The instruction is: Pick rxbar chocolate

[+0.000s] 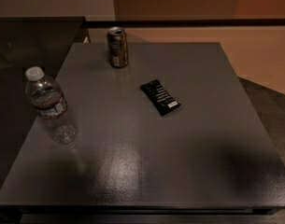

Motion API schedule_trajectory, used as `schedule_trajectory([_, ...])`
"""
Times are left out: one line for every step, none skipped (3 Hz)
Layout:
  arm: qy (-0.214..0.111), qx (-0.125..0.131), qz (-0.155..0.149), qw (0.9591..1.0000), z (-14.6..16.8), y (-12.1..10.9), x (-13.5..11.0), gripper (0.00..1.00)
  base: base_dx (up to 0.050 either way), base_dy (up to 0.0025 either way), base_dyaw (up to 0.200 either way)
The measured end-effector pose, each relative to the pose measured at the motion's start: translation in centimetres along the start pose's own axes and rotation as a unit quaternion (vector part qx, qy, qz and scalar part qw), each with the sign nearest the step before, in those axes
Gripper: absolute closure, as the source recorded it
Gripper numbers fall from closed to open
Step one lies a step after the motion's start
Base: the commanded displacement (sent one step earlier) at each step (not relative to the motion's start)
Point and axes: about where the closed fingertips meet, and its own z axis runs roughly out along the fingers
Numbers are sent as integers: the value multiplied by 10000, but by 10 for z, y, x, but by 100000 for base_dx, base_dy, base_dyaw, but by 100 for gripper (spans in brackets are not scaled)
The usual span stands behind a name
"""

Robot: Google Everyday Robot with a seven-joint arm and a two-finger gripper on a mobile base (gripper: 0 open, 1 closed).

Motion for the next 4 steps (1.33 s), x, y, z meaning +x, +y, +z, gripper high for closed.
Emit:
schedule_trajectory([96, 186, 198, 9996, -3, -6, 29, 0, 0, 0, 0])
schedule_trajectory([90, 187, 197, 9996, -3, -5, 29, 0, 0, 0, 0])
schedule_trajectory([90, 187, 197, 9996, -3, -5, 29, 0, 0, 0, 0])
schedule_trajectory([89, 187, 197, 9996, -3, -5, 29, 0, 0, 0, 0])
